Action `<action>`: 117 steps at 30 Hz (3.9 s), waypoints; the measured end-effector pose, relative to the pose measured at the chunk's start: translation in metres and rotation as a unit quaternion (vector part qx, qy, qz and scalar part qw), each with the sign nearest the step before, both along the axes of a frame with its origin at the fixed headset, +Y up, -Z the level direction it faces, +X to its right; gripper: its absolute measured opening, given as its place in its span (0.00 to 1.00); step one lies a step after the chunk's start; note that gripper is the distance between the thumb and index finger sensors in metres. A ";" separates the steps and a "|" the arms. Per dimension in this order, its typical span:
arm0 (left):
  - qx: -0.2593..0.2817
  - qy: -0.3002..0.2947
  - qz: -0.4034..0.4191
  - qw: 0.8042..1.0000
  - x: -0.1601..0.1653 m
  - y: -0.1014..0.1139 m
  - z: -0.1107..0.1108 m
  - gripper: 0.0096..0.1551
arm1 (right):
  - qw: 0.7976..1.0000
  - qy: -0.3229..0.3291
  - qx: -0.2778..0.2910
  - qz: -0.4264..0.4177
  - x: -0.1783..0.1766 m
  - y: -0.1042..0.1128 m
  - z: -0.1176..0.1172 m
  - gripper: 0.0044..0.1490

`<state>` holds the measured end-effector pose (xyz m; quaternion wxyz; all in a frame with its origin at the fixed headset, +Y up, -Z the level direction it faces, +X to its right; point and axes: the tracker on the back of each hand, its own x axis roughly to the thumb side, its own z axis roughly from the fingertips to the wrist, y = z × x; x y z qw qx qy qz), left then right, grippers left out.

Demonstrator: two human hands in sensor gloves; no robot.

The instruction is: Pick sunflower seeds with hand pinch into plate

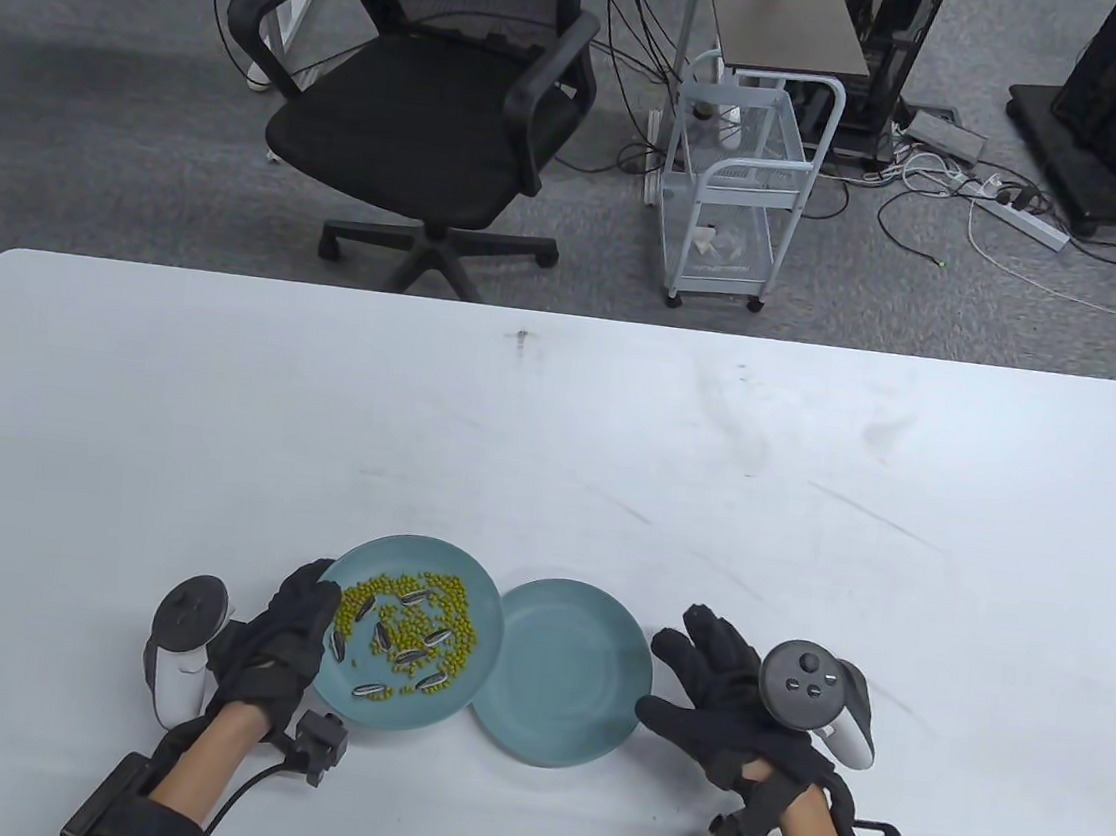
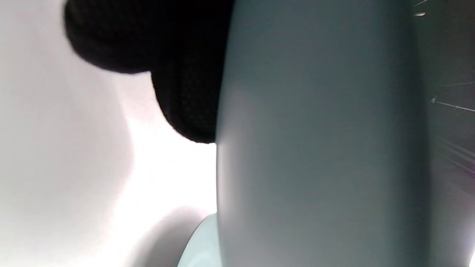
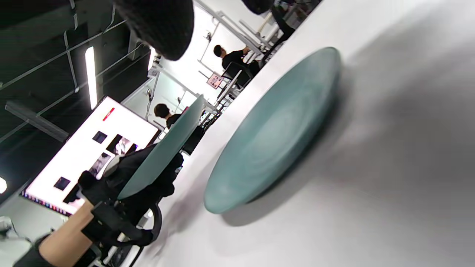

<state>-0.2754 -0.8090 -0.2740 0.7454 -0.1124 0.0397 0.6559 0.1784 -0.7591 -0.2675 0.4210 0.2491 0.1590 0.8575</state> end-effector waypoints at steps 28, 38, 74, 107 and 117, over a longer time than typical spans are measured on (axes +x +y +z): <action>-0.015 -0.014 0.033 0.999 0.014 -0.017 0.004 0.27 | 0.986 0.119 0.021 0.114 -0.238 0.055 -0.035 0.30; -0.013 -0.013 0.023 1.000 0.018 -0.017 0.005 0.28 | 0.978 0.102 0.024 0.182 -0.244 0.035 -0.032 0.32; 0.007 -0.026 -0.012 1.000 0.029 -0.014 0.009 0.28 | 0.941 0.050 0.133 0.306 -0.262 0.032 -0.016 0.21; 0.002 -0.004 -0.003 1.000 0.019 -0.013 0.006 0.27 | 0.964 -0.064 0.148 0.212 -0.151 0.091 -0.024 0.20; 0.000 0.004 0.003 1.000 0.015 -0.011 0.006 0.27 | 0.960 -0.105 0.060 0.253 -0.082 0.016 -0.021 0.20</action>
